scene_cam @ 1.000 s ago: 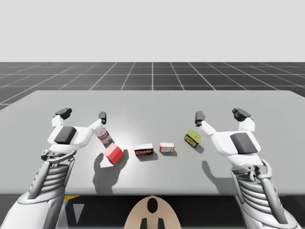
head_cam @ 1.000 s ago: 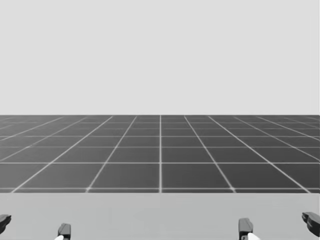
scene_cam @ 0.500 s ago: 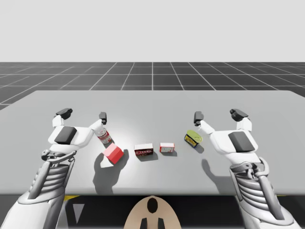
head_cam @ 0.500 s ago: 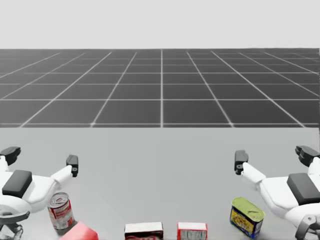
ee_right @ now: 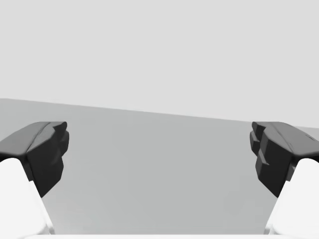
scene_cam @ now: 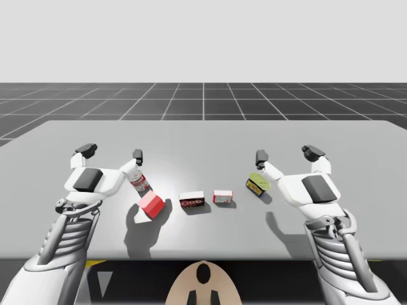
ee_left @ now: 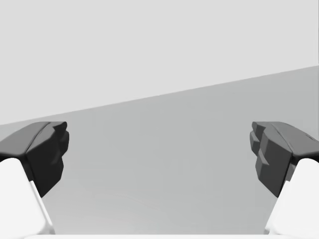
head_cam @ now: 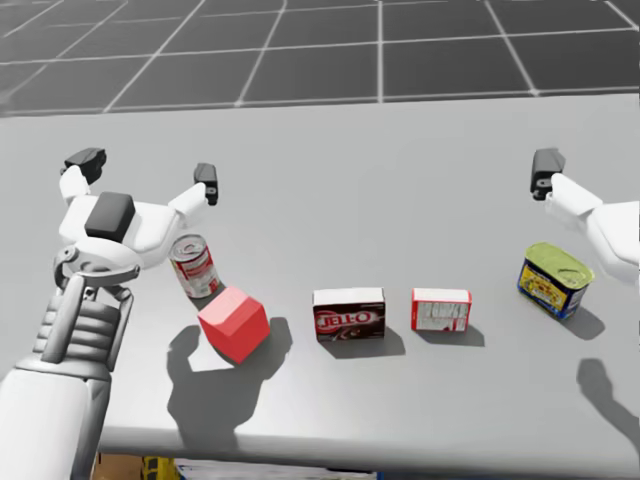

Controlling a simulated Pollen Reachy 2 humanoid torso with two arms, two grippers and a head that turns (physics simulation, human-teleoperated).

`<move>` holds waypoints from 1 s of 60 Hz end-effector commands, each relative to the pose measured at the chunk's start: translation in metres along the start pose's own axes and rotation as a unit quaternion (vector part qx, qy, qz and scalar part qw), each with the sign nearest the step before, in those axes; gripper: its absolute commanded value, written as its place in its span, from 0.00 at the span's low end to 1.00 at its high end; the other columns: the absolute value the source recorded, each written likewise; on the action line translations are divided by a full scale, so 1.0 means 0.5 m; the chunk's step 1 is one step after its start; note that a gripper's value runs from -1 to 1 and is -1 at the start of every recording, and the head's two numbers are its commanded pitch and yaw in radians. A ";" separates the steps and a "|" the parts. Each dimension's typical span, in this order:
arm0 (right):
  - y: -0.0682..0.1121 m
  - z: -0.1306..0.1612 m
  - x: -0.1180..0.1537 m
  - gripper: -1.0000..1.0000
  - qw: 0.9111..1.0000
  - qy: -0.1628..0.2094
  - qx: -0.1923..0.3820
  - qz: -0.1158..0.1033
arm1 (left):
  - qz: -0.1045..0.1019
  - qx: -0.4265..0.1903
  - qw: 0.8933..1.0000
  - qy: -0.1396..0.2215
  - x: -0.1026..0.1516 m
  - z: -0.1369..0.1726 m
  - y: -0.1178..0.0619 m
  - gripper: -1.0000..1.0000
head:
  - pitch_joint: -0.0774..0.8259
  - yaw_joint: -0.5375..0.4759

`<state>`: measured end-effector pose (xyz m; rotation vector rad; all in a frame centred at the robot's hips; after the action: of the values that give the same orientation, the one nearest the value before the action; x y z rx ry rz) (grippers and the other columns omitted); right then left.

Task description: Find the red cube and pick it up.

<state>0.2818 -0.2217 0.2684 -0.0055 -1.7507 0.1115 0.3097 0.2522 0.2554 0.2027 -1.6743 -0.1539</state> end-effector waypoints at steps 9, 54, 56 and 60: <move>0.007 0.002 -0.001 0.00 1.000 0.003 0.012 -0.004 | 0.000 -0.001 1.000 0.001 0.000 0.001 -0.001 0.00 | 0.84 0.78; 0.009 0.001 -0.014 0.00 1.000 0.014 0.012 -0.003 | 0.031 -0.084 0.996 0.021 0.041 0.094 0.027 0.00 | 0.87 0.86; 0.009 0.000 -0.014 0.00 1.000 0.014 0.011 -0.003 | 0.028 -0.087 0.996 0.023 0.040 0.099 0.029 0.00 | 0.87 0.86; 0.007 0.000 -0.014 0.00 1.000 0.014 0.010 -0.004 | 0.036 -0.110 0.993 0.037 0.030 0.134 0.046 0.00 | 0.87 0.86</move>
<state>0.2824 -0.2189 0.2621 0.0098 -1.7238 0.1336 0.2665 0.2601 0.2711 0.0368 -1.6248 -0.2258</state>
